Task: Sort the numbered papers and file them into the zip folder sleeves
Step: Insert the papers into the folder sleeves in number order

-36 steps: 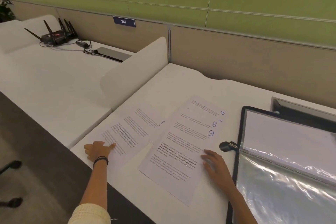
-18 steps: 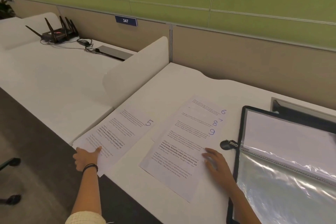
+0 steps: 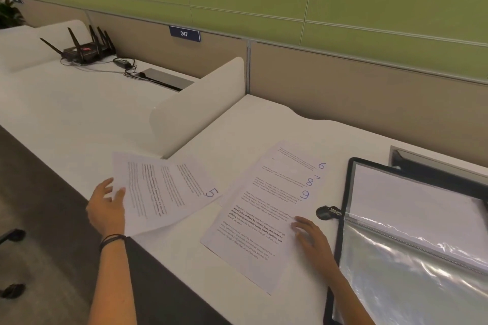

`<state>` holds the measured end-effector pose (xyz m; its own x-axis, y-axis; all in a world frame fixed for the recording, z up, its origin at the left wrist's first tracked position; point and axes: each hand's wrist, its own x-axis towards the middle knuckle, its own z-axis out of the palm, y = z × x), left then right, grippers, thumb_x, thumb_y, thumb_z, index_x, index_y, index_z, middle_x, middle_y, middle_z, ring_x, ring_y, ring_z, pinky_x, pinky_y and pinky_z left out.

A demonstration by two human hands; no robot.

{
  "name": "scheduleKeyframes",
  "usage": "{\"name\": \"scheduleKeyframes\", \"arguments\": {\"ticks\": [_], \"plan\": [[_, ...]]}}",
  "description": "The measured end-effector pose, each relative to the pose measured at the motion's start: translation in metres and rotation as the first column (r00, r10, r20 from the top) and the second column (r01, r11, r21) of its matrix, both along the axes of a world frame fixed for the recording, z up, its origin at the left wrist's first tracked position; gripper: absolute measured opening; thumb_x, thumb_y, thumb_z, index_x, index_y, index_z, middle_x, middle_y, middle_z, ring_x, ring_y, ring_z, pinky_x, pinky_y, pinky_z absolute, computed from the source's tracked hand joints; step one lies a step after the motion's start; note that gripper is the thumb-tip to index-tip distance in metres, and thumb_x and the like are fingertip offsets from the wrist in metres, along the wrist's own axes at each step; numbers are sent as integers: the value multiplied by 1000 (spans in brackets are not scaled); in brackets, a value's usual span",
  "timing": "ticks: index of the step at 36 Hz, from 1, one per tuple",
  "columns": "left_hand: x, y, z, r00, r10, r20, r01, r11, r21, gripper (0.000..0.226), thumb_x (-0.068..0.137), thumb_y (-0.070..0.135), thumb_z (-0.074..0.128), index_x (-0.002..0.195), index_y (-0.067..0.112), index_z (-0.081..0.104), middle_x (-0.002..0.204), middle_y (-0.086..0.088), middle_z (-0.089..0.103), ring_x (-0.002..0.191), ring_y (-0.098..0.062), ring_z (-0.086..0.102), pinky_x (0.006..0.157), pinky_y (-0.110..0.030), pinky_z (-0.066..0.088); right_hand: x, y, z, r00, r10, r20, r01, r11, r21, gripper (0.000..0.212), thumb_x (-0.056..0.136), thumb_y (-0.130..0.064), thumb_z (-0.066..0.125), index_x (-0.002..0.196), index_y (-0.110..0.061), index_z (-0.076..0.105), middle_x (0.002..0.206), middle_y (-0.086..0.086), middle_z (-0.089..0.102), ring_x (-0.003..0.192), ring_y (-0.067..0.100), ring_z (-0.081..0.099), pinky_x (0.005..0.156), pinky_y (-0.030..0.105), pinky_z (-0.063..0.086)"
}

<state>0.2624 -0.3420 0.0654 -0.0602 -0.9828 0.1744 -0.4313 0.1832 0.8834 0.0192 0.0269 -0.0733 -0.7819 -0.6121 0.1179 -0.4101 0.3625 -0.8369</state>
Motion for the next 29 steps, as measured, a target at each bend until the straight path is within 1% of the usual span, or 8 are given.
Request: {"name": "scheduleKeyframes", "arguments": {"ticks": [2, 4, 9, 14, 18, 21, 27, 29], "plan": [[-7, 1, 19, 998, -62, 28, 64, 995, -81, 31, 87, 5, 64, 118, 3, 60, 115, -20, 63, 95, -39, 60, 77, -36, 45, 0, -2, 7, 996, -45, 82, 49, 998, -45, 30, 92, -19, 57, 105, -46, 63, 127, -18, 53, 118, -10, 45, 104, 21, 35], [-14, 5, 38, 991, -121, 55, 128, 979, -160, 27, 89, 9, 62, 116, 4, 62, 113, -17, 65, 89, -35, 60, 74, -33, 43, 1, -1, 15, 992, -72, 105, 80, 994, -76, 28, 92, -20, 56, 105, -44, 62, 126, -22, 51, 117, -14, 44, 104, 23, 34], [-34, 25, 79, 974, -223, 49, 228, 932, -282, 26, 90, 13, 61, 113, 2, 64, 112, -15, 66, 83, -25, 55, 73, -29, 42, 4, 5, 33, 977, -142, 158, 165, 975, -147, 48, 94, -18, 54, 105, -64, 54, 127, -15, 54, 120, -3, 47, 97, 17, 36], [-57, 41, 98, 956, -294, 13, 280, 898, -340, 24, 89, 18, 63, 109, 5, 67, 106, -14, 68, 79, -24, 57, 61, -19, 43, 3, 17, 54, 964, -191, 183, 223, 958, -178, 34, 94, -10, 53, 108, -40, 59, 128, -9, 55, 116, -2, 49, 95, 15, 40], [-77, 58, 109, 932, -363, -18, 330, 867, -372, 25, 89, 21, 64, 109, 6, 67, 106, -12, 68, 70, 5, 55, 60, -3, 39, -3, 34, 64, 958, -234, 165, 269, 935, -233, 29, 92, -4, 54, 111, -22, 66, 123, -12, 61, 118, 0, 51, 95, 17, 44], [-91, 74, 115, 914, -405, -34, 362, 849, -385, 25, 88, 21, 64, 108, 4, 67, 104, -11, 68, 68, 15, 52, 60, 0, 37, -6, 47, 75, 955, -260, 143, 289, 923, -254, 28, 92, -5, 54, 111, -22, 66, 116, -26, 61, 114, -4, 52, 89, 7, 43], [-118, 108, 130, 863, -501, -71, 432, 802, -413, 24, 88, 17, 65, 106, 0, 67, 88, 13, 61, 69, 14, 52, 62, -1, 39, -13, 76, 97, 947, -305, 101, 321, 900, -294, 31, 92, 1, 52, 112, -18, 66, 125, -7, 59, 111, 0, 56, 87, 10, 44], [-127, 121, 134, 842, -534, -74, 457, 780, -428, 25, 88, 16, 65, 106, -1, 67, 87, 7, 61, 69, 14, 52, 61, -1, 39, -13, 88, 104, 941, -327, 88, 338, 891, -302, 31, 92, 0, 52, 112, -21, 66, 125, -8, 59, 111, 0, 56, 87, 11, 45]]}}
